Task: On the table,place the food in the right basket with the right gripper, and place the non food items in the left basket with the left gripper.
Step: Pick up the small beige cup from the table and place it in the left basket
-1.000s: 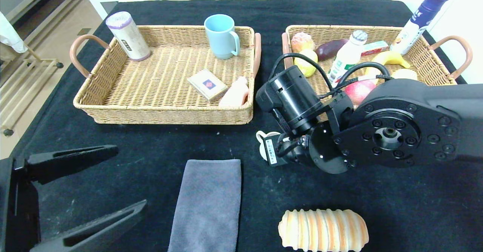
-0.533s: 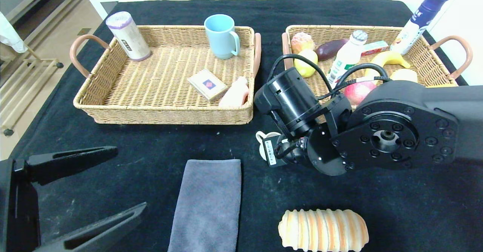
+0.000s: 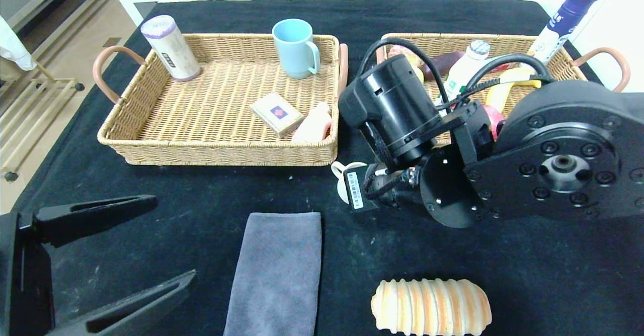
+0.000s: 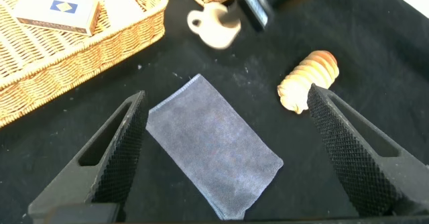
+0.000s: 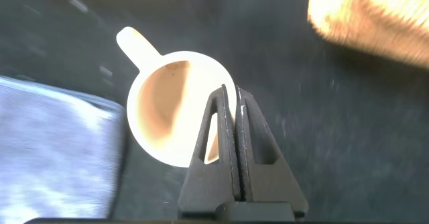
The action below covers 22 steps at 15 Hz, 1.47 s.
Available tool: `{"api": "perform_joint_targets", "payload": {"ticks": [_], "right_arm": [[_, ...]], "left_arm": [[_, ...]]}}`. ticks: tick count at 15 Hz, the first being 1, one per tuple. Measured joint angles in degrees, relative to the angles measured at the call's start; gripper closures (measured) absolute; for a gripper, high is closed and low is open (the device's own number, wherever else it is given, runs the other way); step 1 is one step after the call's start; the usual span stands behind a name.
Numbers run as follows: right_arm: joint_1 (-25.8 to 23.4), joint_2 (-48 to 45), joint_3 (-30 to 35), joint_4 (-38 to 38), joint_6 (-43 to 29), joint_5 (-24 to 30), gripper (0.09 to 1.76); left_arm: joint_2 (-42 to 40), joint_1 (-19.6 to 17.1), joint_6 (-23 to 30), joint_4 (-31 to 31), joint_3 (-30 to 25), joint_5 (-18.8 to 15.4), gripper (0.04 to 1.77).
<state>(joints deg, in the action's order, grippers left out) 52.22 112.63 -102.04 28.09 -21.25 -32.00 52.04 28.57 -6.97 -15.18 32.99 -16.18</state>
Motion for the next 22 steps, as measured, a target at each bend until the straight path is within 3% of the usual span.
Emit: {"api": "perform_joint_targets", "payload": {"ticks": [4,6,9,12,18,22], "right_arm": [[0.98,0.71,-7.84,-0.59,4.13,0.09,1.71],[1.11,1.82,-9.84,-5.44,5.95,0.98,1.71],[1.13,3.05,-10.40,-13.53,7.78,4.50,1.71],[1.11,3.99,-10.26,-16.96,8.02,7.78,1.71],[0.78,7.19,-10.06,-27.95,9.55,8.25,1.71],[-0.16,9.62,-10.01,-29.57,9.68,8.13,1.71]], "left_arm": [[-0.04,0.00,0.04,-0.09,0.02,0.06,0.09],[-0.26,-0.02,0.06,-0.15,0.02,0.09,0.09],[-0.43,0.00,0.15,-0.23,0.30,0.20,0.09],[-0.94,0.00,0.09,-0.23,0.50,0.17,0.09],[-1.39,0.00,0.06,-0.30,0.59,0.20,0.09],[-1.41,0.00,0.09,-0.23,0.52,0.20,0.09]]}}
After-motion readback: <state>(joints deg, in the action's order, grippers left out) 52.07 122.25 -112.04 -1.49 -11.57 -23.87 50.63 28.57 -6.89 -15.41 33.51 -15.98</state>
